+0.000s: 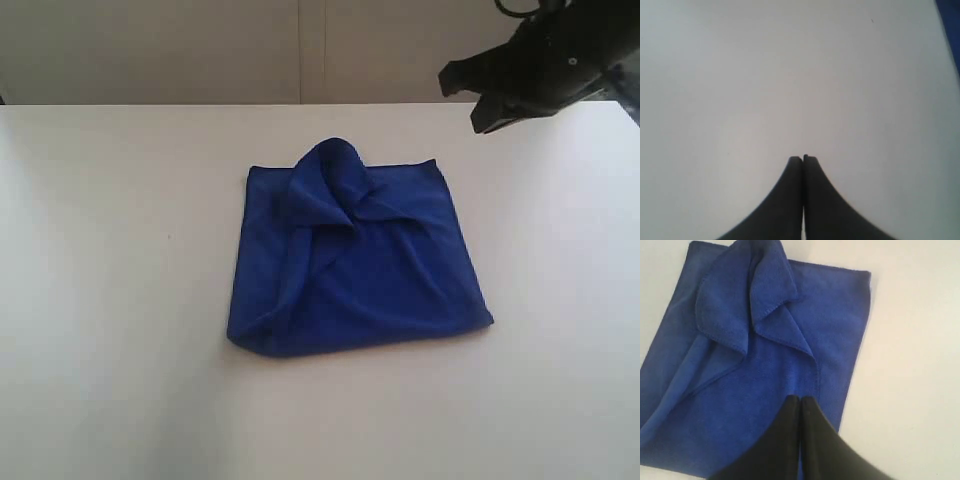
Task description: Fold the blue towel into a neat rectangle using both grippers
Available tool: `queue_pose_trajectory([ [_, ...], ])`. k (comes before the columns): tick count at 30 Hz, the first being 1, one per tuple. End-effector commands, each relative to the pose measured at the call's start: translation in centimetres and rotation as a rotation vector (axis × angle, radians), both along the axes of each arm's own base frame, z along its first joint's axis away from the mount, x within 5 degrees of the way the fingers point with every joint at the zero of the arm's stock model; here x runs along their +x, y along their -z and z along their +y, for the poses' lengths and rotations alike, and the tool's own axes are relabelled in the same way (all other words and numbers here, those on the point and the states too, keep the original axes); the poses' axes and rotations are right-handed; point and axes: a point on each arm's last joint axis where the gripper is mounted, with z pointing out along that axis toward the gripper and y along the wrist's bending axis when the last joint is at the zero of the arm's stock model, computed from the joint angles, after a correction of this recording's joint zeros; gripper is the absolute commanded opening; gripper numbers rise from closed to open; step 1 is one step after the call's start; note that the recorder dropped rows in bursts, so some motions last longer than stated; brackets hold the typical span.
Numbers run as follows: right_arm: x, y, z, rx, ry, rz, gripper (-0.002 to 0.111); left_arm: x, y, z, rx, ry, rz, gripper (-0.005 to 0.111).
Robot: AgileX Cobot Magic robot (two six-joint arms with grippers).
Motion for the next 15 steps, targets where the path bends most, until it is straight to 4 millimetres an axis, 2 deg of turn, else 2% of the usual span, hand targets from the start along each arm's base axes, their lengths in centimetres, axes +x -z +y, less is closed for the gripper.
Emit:
queue_pose_trajectory([
  [1, -1.1, 0.4, -0.6, -0.001, 0.020, -0.079, 0.000, -0.2, 0.0, 0.0, -0.007, -0.007, 0.001, 0.000],
  [10, -1.4, 1.8, -0.7, -0.009, 0.024, -0.053, 0.000, -0.2, 0.0, 0.0, -0.007, -0.007, 0.001, 0.000],
  [15, -1.4, 1.8, -0.7, -0.009, 0.024, -0.053, 0.000, -0.2, 0.0, 0.0, -0.007, -0.007, 0.001, 0.000],
])
